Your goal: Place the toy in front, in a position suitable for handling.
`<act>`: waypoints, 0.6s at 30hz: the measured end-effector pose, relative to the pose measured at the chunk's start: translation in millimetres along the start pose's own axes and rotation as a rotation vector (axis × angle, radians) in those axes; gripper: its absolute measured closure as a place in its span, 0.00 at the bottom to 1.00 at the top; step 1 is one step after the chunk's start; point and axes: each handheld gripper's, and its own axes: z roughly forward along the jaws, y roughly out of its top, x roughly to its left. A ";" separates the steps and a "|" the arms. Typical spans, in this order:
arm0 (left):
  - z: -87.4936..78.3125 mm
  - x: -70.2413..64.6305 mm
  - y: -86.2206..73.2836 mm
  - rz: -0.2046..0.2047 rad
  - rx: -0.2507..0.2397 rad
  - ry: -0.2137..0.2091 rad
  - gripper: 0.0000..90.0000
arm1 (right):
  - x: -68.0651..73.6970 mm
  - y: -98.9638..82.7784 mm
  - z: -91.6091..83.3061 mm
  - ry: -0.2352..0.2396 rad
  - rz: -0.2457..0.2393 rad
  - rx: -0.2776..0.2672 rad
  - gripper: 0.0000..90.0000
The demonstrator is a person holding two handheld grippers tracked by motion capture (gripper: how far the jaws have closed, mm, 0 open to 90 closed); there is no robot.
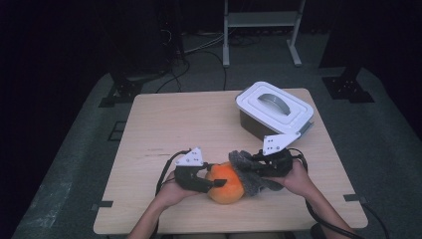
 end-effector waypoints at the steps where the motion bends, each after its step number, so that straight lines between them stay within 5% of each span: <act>1: -0.2 -0.4 0.4 0.004 0.002 0.003 0.49 | 2.0 5.2 0.2 0.002 -0.011 -0.003 0.83; 6: -5.1 1.7 -0.5 -0.010 0.010 -0.004 0.42 | 2.6 5.3 12.0 0.002 -0.039 0.055 0.83; 10: -8.6 2.9 0.5 -0.030 0.001 -0.033 0.29 | -2.4 -5.7 15.3 0.030 0.019 0.026 0.83; 14: -6.8 2.9 -0.1 -0.014 0.063 0.006 0.21 | -2.7 -6.4 14.2 0.006 0.021 0.036 0.83; 18: -0.9 2.0 -6.5 0.001 0.058 0.007 0.42 | -2.0 -8.7 14.3 -0.002 0.014 0.038 0.82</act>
